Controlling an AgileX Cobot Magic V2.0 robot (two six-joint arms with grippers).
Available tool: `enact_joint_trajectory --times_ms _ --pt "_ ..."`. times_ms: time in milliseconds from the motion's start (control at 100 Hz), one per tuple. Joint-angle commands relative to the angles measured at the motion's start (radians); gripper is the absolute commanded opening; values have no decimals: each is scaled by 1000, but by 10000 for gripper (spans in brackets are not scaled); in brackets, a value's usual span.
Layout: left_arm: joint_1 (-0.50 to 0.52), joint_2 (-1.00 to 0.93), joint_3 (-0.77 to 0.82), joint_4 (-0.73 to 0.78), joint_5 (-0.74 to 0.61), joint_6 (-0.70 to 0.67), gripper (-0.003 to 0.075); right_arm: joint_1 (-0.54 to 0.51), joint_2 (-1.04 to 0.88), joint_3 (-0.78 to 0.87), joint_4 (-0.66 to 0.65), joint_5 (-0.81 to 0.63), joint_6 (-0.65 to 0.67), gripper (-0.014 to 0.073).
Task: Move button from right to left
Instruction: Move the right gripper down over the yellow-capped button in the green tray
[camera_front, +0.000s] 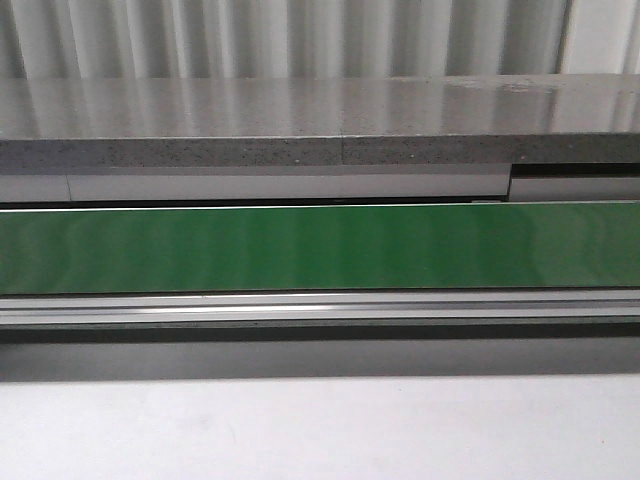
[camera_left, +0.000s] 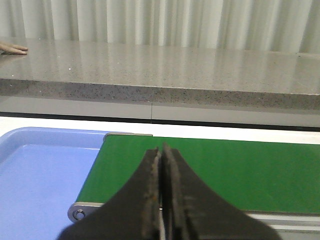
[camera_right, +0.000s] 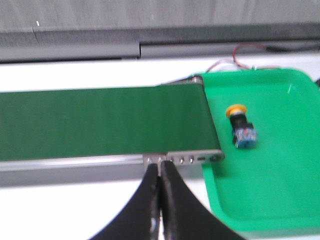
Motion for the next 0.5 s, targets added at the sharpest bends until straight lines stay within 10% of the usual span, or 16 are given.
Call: enact_joint_trajectory --times_ms 0,220,490 --pt "2 -34 24 -9 -76 0 -20 -7 116 -78 -16 10 -4 -67" --pt "2 -34 24 -9 -76 0 -20 -7 371 -201 -16 144 34 -8" --pt "2 -34 24 -9 -76 0 -20 -24 563 -304 -20 160 75 566"
